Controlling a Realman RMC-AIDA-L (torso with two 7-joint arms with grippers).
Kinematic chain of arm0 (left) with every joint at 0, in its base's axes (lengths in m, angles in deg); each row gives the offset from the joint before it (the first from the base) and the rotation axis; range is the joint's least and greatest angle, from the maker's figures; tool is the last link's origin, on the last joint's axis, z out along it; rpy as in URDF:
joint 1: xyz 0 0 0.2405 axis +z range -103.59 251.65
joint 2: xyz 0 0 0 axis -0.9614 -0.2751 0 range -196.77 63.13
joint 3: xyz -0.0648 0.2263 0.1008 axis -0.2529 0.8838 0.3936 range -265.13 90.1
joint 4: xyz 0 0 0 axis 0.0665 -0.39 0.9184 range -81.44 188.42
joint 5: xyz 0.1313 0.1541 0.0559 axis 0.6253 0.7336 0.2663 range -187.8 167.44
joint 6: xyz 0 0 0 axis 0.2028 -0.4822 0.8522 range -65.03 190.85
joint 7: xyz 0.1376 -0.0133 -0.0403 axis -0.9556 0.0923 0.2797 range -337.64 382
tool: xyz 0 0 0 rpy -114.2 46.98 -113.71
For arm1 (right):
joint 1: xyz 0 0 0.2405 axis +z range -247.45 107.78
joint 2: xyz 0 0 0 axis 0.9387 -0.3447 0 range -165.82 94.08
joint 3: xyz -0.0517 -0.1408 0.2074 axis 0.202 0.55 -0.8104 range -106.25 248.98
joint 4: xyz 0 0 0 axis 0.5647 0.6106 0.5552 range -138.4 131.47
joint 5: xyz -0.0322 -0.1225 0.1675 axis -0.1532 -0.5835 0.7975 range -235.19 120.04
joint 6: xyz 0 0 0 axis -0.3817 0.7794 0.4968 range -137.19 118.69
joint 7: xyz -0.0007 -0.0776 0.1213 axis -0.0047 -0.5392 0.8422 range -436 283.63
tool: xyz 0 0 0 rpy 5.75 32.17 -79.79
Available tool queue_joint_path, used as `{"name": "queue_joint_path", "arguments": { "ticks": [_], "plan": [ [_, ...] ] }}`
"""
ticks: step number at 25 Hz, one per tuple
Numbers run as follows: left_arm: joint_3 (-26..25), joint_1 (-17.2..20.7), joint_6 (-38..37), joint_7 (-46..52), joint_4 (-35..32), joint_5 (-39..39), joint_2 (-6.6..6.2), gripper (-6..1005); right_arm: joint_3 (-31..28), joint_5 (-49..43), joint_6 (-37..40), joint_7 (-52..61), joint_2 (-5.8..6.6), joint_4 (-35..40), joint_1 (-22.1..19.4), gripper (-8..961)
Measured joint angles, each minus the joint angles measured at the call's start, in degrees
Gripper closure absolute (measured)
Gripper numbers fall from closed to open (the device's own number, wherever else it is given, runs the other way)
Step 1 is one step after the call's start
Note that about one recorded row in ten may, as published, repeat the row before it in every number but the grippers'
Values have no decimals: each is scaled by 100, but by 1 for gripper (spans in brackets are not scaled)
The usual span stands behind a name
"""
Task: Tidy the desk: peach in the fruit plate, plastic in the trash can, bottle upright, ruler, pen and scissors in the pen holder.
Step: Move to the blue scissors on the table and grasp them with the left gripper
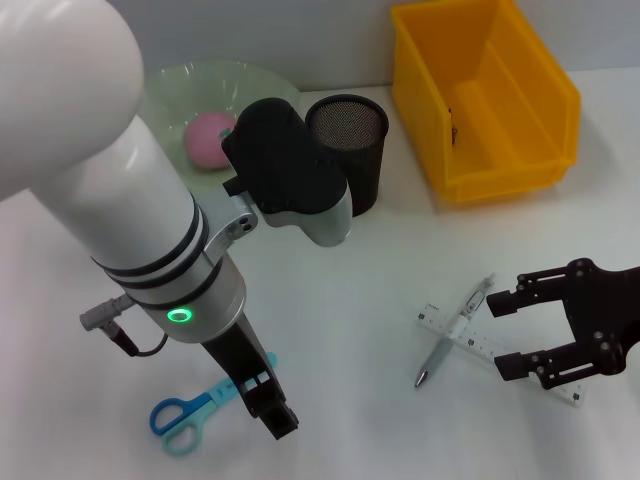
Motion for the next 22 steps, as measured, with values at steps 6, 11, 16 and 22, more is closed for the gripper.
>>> {"name": "queue_joint_path", "arguments": {
  "ticks": [6, 11, 16, 22],
  "plan": [
    [120, 34, 266, -75, 167, 165, 0, 186, -1, 1, -4, 28, -1, -30, 2, 209],
    [293, 36, 443, -78, 361, 316, 0, 187, -1, 1, -14, 83, 0, -33, 0, 209],
    [379, 44, 485, -86, 373, 405, 0, 187, -2, 1, -58, 136, 0, -34, -1, 209],
    [382, 48, 494, -96, 416, 450, 0, 187, 0, 1, -63, 166, 0, -33, 9, 210]
  ]
}}
